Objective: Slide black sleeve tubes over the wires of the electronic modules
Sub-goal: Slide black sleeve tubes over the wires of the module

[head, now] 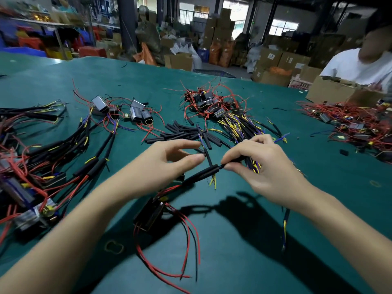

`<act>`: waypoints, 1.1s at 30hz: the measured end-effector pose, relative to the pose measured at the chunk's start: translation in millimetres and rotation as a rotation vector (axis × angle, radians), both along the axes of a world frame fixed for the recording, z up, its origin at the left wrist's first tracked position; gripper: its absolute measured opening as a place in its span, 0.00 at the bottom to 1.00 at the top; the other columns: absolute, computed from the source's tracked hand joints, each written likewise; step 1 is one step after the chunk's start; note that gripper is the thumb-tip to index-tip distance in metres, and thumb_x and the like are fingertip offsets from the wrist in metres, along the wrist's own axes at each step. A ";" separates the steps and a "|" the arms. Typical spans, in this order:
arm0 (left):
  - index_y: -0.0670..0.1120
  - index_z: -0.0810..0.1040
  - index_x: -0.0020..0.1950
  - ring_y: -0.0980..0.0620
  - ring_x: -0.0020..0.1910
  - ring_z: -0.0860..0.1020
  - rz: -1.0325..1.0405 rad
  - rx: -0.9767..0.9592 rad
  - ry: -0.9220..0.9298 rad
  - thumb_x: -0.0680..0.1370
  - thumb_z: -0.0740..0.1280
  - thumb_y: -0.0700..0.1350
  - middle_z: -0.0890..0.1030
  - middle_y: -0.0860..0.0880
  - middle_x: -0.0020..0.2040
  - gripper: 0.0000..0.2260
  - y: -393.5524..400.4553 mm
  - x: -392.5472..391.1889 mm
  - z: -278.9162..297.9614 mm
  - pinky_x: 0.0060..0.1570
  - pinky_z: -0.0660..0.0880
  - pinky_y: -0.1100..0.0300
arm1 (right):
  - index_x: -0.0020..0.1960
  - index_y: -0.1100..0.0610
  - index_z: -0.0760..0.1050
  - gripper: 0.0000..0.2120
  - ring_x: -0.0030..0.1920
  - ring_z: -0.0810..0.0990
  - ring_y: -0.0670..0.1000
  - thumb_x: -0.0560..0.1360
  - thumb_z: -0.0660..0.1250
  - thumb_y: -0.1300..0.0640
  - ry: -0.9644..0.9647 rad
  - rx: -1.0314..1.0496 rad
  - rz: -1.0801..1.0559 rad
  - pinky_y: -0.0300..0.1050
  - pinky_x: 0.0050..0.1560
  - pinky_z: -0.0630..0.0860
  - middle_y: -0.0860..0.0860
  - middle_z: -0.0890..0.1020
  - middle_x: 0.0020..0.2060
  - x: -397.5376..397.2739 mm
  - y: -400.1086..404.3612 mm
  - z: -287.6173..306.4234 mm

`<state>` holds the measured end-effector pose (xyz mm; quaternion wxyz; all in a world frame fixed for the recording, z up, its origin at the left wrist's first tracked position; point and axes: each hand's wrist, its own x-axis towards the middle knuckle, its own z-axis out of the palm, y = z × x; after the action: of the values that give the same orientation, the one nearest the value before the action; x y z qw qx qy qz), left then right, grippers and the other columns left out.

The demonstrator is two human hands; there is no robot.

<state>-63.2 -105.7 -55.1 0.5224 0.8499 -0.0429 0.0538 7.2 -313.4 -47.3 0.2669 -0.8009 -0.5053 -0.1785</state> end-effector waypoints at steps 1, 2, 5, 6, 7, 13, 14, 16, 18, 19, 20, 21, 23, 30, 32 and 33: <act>0.58 0.75 0.60 0.69 0.50 0.78 -0.002 0.125 0.058 0.65 0.66 0.64 0.81 0.60 0.52 0.25 9.7 -3.2 3.5 0.52 0.73 0.71 | 0.44 0.54 0.80 0.02 0.42 0.72 0.32 0.73 0.69 0.57 0.024 0.015 0.010 0.41 0.55 0.62 0.37 0.79 0.39 0.8 1.3 3.0; 0.60 0.73 0.61 0.71 0.53 0.75 -0.011 0.261 0.115 0.61 0.65 0.69 0.78 0.63 0.54 0.30 18.6 -8.0 5.3 0.53 0.71 0.72 | 0.44 0.54 0.80 0.01 0.42 0.73 0.33 0.73 0.70 0.59 0.040 0.029 0.019 0.41 0.56 0.62 0.38 0.80 0.40 1.5 2.7 6.2; 0.62 0.74 0.56 0.70 0.57 0.70 -0.044 0.537 0.212 0.56 0.64 0.73 0.74 0.66 0.54 0.31 29.6 -24.9 3.4 0.54 0.64 0.74 | 0.45 0.55 0.81 0.02 0.44 0.74 0.34 0.73 0.71 0.61 0.056 0.060 0.034 0.42 0.58 0.63 0.40 0.81 0.41 1.6 8.4 17.4; 0.61 0.75 0.52 0.66 0.57 0.71 -0.030 0.577 0.197 0.59 0.66 0.72 0.75 0.64 0.54 0.27 30.4 -29.1 -0.3 0.57 0.65 0.70 | 0.45 0.55 0.81 0.02 0.45 0.74 0.35 0.73 0.71 0.61 0.054 0.068 0.038 0.42 0.59 0.63 0.38 0.81 0.41 1.0 11.5 21.2; 0.59 0.76 0.49 0.62 0.56 0.72 -0.013 0.593 0.153 0.63 0.68 0.69 0.76 0.61 0.52 0.21 31.2 -32.3 -4.1 0.59 0.67 0.64 | 0.45 0.55 0.81 0.03 0.46 0.73 0.37 0.73 0.71 0.61 0.048 0.074 0.042 0.43 0.59 0.63 0.37 0.80 0.41 0.1 14.9 24.9; 0.47 0.75 0.43 0.54 0.40 0.77 0.056 0.424 -0.027 0.75 0.69 0.44 0.80 0.52 0.39 0.03 45.6 -56.2 7.6 0.47 0.73 0.57 | 0.45 0.54 0.80 0.03 0.46 0.76 0.40 0.72 0.72 0.60 -0.051 0.039 0.044 0.51 0.65 0.58 0.42 0.81 0.41 0.7 43.1 43.5; 0.48 0.75 0.42 0.54 0.38 0.77 0.089 0.431 -0.043 0.74 0.69 0.44 0.80 0.52 0.38 0.03 51.1 -61.2 15.4 0.44 0.73 0.59 | 0.45 0.54 0.81 0.03 0.47 0.76 0.43 0.72 0.72 0.60 -0.084 0.033 0.027 0.52 0.65 0.57 0.43 0.81 0.42 3.0 51.0 44.5; 0.50 0.75 0.42 0.57 0.35 0.76 0.184 0.488 -0.095 0.74 0.68 0.45 0.80 0.53 0.36 0.03 65.8 -70.5 32.0 0.40 0.73 0.64 | 0.45 0.54 0.81 0.02 0.51 0.77 0.48 0.73 0.72 0.60 -0.135 0.027 -0.001 0.52 0.63 0.55 0.43 0.80 0.42 8.7 71.8 44.0; 0.54 0.75 0.44 0.56 0.34 0.77 0.312 0.615 -0.094 0.73 0.65 0.50 0.80 0.53 0.36 0.03 80.2 -78.7 47.4 0.38 0.73 0.64 | 0.46 0.54 0.80 0.02 0.53 0.76 0.50 0.73 0.71 0.59 -0.168 0.018 -0.001 0.50 0.61 0.54 0.44 0.79 0.43 14.1 99.2 40.0; 0.56 0.76 0.47 0.53 0.37 0.78 0.387 0.730 -0.065 0.74 0.63 0.53 0.80 0.53 0.38 0.05 85.1 -81.3 53.4 0.39 0.74 0.60 | 0.46 0.54 0.80 0.02 0.53 0.75 0.50 0.73 0.70 0.59 -0.189 0.008 0.011 0.50 0.61 0.53 0.45 0.80 0.43 16.8 115.2 36.9; 0.58 0.76 0.50 0.48 0.41 0.79 0.466 0.887 -0.036 0.75 0.61 0.54 0.80 0.51 0.43 0.07 89.1 -82.3 57.0 0.39 0.73 0.59 | 0.46 0.55 0.80 0.02 0.54 0.74 0.50 0.74 0.70 0.59 -0.218 -0.013 0.026 0.49 0.60 0.53 0.46 0.80 0.44 19.2 132.2 32.8; 0.59 0.77 0.53 0.45 0.45 0.79 0.533 1.062 -0.011 0.76 0.60 0.54 0.80 0.49 0.47 0.09 92.7 -81.8 57.7 0.40 0.71 0.58 | 0.47 0.55 0.79 0.02 0.54 0.73 0.50 0.74 0.69 0.59 -0.249 -0.043 0.040 0.48 0.60 0.53 0.48 0.80 0.44 21.6 149.6 27.9; 0.57 0.77 0.59 0.45 0.51 0.79 0.591 1.321 0.057 0.78 0.59 0.53 0.79 0.48 0.53 0.12 96.7 -80.4 53.1 0.41 0.69 0.59 | 0.48 0.56 0.78 0.03 0.56 0.72 0.51 0.76 0.67 0.59 -0.289 -0.116 0.059 0.48 0.59 0.53 0.49 0.78 0.44 24.8 183.4 16.5; 0.53 0.78 0.57 0.46 0.53 0.79 0.596 1.471 0.294 0.78 0.61 0.48 0.79 0.49 0.53 0.10 117.1 -78.7 40.2 0.39 0.67 0.59 | 0.53 0.54 0.77 0.06 0.57 0.71 0.52 0.77 0.63 0.56 -0.300 -0.299 0.096 0.49 0.56 0.59 0.48 0.80 0.50 25.9 251.9 -21.6; 0.51 0.77 0.57 0.46 0.58 0.77 0.581 1.536 0.337 0.78 0.60 0.46 0.78 0.48 0.57 0.10 113.1 -75.0 41.4 0.46 0.68 0.57 | 0.52 0.57 0.77 0.06 0.56 0.74 0.55 0.77 0.64 0.59 -0.258 -0.323 0.135 0.50 0.55 0.64 0.52 0.80 0.51 26.0 259.3 -27.9; 0.50 0.76 0.59 0.45 0.61 0.74 0.564 1.597 0.355 0.79 0.58 0.45 0.77 0.48 0.60 0.11 109.4 -71.7 42.3 0.51 0.67 0.56 | 0.52 0.60 0.78 0.06 0.54 0.76 0.57 0.76 0.64 0.62 -0.183 -0.309 0.168 0.50 0.54 0.66 0.55 0.80 0.50 25.6 261.1 -30.1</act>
<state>-134.9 3.7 -12.8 -0.2651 0.9372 0.2269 0.0015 32.8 -52.3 -77.5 0.1079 -0.7677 -0.6141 -0.1479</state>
